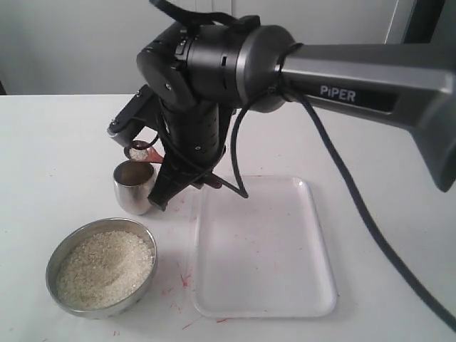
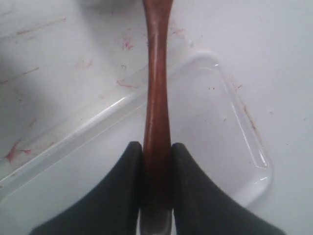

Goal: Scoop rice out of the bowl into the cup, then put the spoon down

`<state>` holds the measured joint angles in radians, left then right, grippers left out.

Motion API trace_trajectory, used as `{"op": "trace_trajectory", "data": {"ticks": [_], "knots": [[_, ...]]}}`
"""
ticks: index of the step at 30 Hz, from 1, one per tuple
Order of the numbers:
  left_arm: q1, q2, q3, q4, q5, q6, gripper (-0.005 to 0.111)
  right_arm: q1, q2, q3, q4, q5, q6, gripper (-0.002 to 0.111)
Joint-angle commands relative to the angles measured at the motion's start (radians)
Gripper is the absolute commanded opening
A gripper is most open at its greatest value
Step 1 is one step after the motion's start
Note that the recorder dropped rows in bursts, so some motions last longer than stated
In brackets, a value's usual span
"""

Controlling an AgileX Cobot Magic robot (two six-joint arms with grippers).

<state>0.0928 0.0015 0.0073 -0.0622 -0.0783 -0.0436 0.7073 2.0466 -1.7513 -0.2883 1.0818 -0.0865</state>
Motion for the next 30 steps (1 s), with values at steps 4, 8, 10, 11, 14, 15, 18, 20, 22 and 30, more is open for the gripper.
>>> {"op": "trace_trajectory", "data": {"ticks": [4, 8, 10, 11, 14, 15, 18, 20, 22, 30], "knots": [[-0.007, -0.001, -0.007, -0.005, -0.003, -0.005, 0.014, 0.074, 0.01, -0.01, -0.203, 0.012, 0.05, 0.0], [-0.007, -0.001, -0.007, -0.005, -0.003, -0.005, 0.014, 0.09, 0.014, -0.01, -0.232, 0.036, 0.05, 0.0], [-0.007, -0.001, -0.007, -0.005, -0.003, -0.005, 0.014, 0.095, 0.018, -0.01, -0.259, 0.045, 0.066, 0.0], [-0.007, -0.001, -0.007, -0.005, -0.003, -0.005, 0.014, 0.1, 0.021, -0.01, -0.278, 0.054, 0.07, 0.0], [-0.007, -0.001, -0.007, -0.005, -0.003, -0.005, 0.014, 0.109, 0.028, -0.01, -0.296, 0.064, 0.072, 0.0], [-0.007, -0.001, -0.007, -0.005, -0.003, -0.005, 0.014, 0.111, 0.028, -0.01, -0.299, 0.067, 0.072, 0.0], [-0.007, -0.001, -0.007, -0.005, -0.003, -0.005, 0.014, 0.129, 0.029, -0.01, -0.339, 0.069, 0.086, 0.0], [-0.007, -0.001, -0.007, -0.005, -0.003, -0.005, 0.014, 0.136, 0.031, -0.01, -0.376, 0.086, 0.093, 0.0], [-0.007, -0.001, -0.007, -0.005, -0.003, -0.005, 0.014, 0.142, 0.034, -0.01, -0.39, 0.104, 0.093, 0.0], [-0.007, -0.001, -0.007, -0.005, -0.003, -0.005, 0.014, 0.142, 0.039, -0.01, -0.402, 0.13, 0.093, 0.0]]}}
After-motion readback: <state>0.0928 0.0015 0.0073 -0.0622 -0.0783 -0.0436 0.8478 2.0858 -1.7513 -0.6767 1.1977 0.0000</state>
